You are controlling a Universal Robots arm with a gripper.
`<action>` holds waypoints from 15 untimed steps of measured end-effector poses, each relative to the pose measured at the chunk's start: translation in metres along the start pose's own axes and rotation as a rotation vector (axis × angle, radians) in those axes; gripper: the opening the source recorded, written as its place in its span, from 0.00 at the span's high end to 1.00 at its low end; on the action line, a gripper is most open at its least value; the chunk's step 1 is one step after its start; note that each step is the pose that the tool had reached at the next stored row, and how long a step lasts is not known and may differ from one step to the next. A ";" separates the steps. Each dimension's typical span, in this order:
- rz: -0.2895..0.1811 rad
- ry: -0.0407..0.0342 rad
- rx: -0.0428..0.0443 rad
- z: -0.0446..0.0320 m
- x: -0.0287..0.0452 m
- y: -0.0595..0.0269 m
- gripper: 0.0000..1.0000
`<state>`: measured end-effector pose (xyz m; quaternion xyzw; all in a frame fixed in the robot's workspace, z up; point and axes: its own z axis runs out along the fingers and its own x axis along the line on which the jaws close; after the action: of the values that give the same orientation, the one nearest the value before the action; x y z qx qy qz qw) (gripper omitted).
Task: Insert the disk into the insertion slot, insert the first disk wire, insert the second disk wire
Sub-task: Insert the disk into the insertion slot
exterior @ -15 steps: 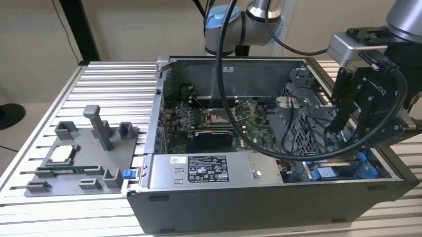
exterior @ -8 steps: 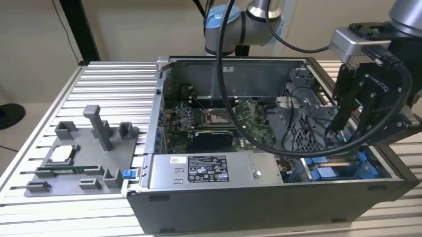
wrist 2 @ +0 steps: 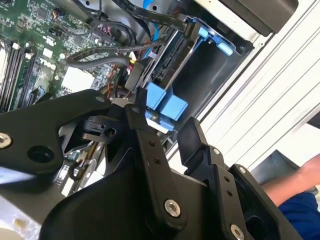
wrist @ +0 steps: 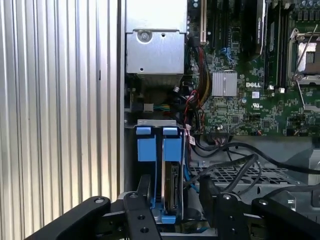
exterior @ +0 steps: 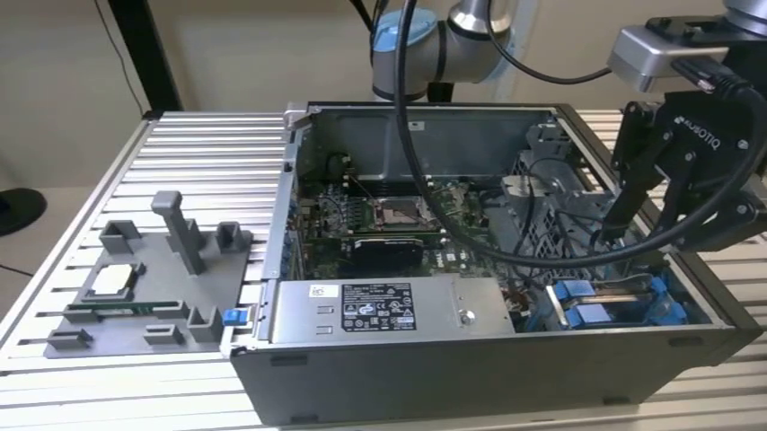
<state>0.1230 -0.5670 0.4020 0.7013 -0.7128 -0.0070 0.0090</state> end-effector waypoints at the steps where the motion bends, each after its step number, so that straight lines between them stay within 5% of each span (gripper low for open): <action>1: 0.000 0.0000 -0.0001 -0.0018 0.0000 0.0000 0.00; 13: 0.000 0.0000 0.0001 -0.0029 -0.0022 -0.0052 0.00; 15: 0.000 0.0000 0.0058 -0.0014 -0.0037 -0.0052 0.00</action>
<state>0.1283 -0.5634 0.4033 0.7015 -0.7127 -0.0049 0.0069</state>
